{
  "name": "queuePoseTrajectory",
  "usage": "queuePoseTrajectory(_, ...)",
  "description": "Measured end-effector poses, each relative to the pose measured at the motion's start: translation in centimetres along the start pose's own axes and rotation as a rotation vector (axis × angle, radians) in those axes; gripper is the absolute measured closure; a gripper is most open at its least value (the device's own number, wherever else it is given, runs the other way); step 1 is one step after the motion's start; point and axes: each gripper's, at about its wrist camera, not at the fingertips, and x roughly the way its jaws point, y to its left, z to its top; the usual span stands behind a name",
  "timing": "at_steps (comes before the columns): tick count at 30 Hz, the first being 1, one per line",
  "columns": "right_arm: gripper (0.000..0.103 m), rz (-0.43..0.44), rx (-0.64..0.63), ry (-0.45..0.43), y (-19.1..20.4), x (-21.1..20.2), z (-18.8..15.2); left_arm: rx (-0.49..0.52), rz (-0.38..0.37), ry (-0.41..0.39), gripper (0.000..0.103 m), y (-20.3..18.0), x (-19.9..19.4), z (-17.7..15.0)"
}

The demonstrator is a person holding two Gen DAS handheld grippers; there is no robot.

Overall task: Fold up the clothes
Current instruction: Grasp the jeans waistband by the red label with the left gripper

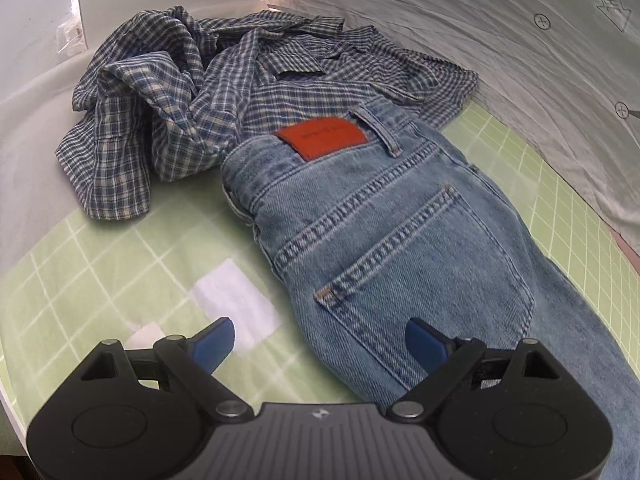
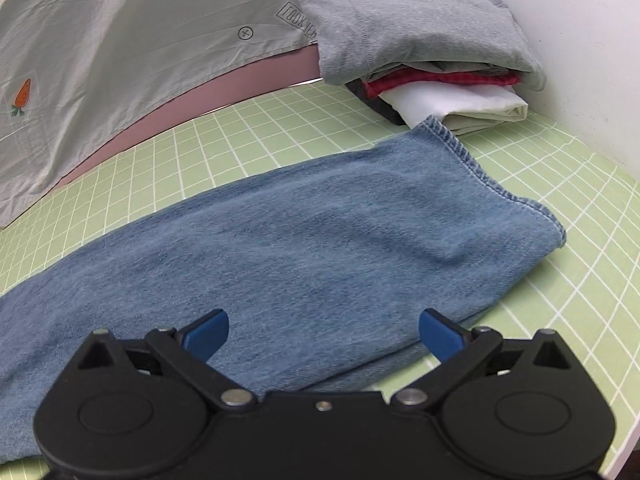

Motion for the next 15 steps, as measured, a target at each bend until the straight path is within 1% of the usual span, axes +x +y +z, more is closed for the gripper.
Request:
queuePoseTrajectory(10, 0.0, -0.057, -0.01, 0.016, 2.1, 0.4, 0.8, -0.167, -0.016, -0.028, 0.011, 2.3, 4.0, 4.9)
queuePoseTrajectory(12, 0.0, -0.068, -0.015, 0.024, 2.3, 0.3, 0.8, -0.19, -0.018, -0.042, 0.011, 2.5, 4.3, 5.4)
queuePoseTrajectory(14, 0.0, -0.076, -0.023, 0.034, 2.5, 0.4, 0.6, -0.207, -0.019, -0.06, 0.013, 2.5, 4.2, 5.7)
queuePoseTrajectory(15, 0.0, -0.08, -0.027, 0.04, 2.7, 0.4, 0.5, -0.216, -0.02, -0.069, 0.022, 2.5, 4.2, 5.8)
